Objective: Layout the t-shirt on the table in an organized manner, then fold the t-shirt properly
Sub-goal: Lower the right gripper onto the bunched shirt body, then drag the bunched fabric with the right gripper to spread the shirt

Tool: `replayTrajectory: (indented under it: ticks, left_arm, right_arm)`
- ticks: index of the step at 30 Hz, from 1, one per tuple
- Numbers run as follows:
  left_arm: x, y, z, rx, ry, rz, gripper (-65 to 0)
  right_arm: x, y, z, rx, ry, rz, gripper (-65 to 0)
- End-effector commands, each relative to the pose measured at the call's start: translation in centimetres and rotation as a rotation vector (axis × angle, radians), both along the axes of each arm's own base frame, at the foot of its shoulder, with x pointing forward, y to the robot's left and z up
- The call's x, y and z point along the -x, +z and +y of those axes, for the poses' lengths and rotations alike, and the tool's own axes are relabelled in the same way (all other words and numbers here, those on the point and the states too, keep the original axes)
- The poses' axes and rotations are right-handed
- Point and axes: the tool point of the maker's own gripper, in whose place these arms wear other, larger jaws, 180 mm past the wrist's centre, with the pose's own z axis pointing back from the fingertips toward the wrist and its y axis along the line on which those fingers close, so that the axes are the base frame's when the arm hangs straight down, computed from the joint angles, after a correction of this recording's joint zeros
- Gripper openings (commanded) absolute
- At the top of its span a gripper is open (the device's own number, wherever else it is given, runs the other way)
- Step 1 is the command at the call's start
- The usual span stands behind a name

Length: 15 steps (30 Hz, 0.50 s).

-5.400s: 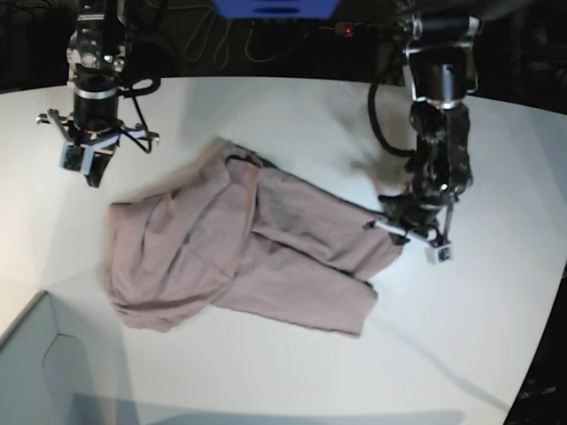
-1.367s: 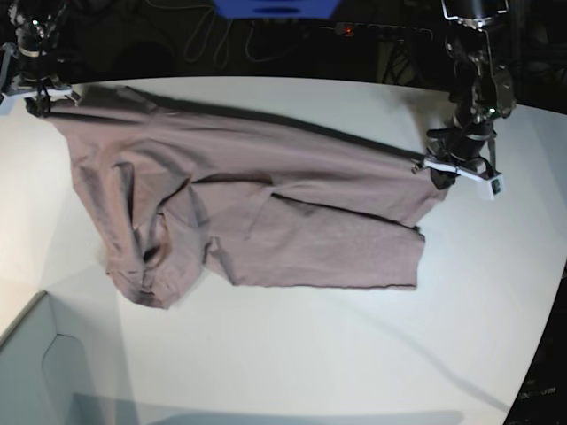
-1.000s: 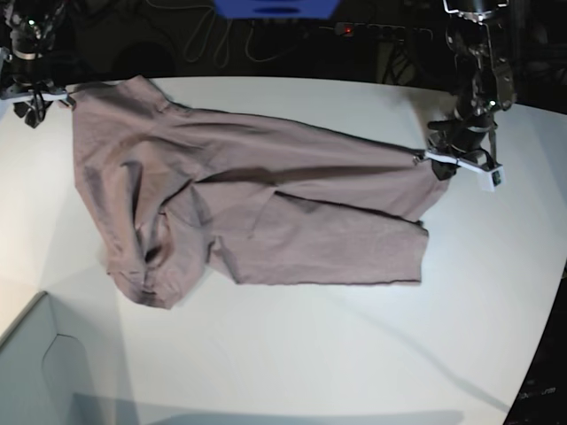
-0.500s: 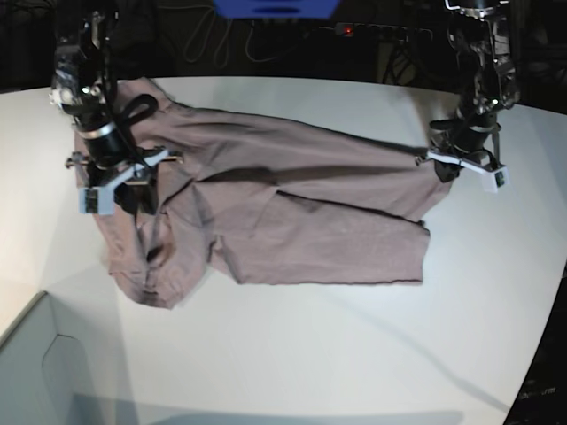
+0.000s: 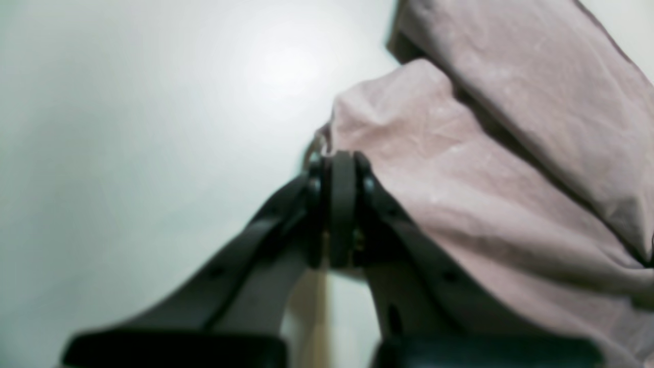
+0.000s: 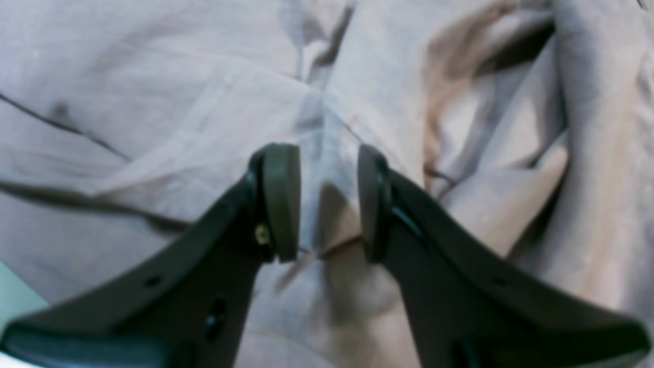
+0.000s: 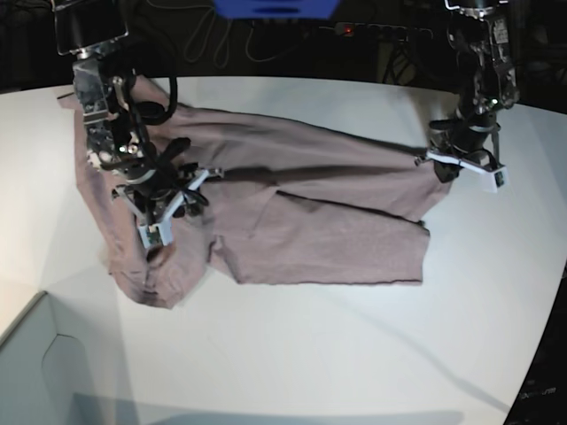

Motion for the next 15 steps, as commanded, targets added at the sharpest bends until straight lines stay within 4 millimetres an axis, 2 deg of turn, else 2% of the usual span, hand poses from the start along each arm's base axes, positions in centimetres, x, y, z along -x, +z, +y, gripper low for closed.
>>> replayTrajectory:
  ticks: [1,5,11,13,15]
  left_arm:
    - [-0.8,1.1,0.4,-0.010,0.004,-0.043,-64.8]
    - [-0.8,1.0,0.3,-0.008,0.005,-0.041,-64.9]
    - [-0.9,1.0,0.3,-0.007,0.004,-0.042,-64.9]
    - [-0.9,1.0,0.3,-0.007,0.004,-0.041,-64.9]
    - [-0.9,1.0,0.3,-0.007,0.004,-0.041,-64.9]
  right_arm:
    - [-1.5,1.3,0.0,-0.004,0.000,-0.053,-44.9]
    - [-1.4,-0.5,-1.2,0.090,0.007,-0.019,-44.8]
    - [-1.5,-1.5,-0.6,0.257,0.056,-0.022,-46.0]
    - [-1.8,-1.2,-0.3,0.299,0.065,-0.037,-52.1]
    - [-2.1,-0.9,-0.2,0.329,0.073,-0.056,-63.0]
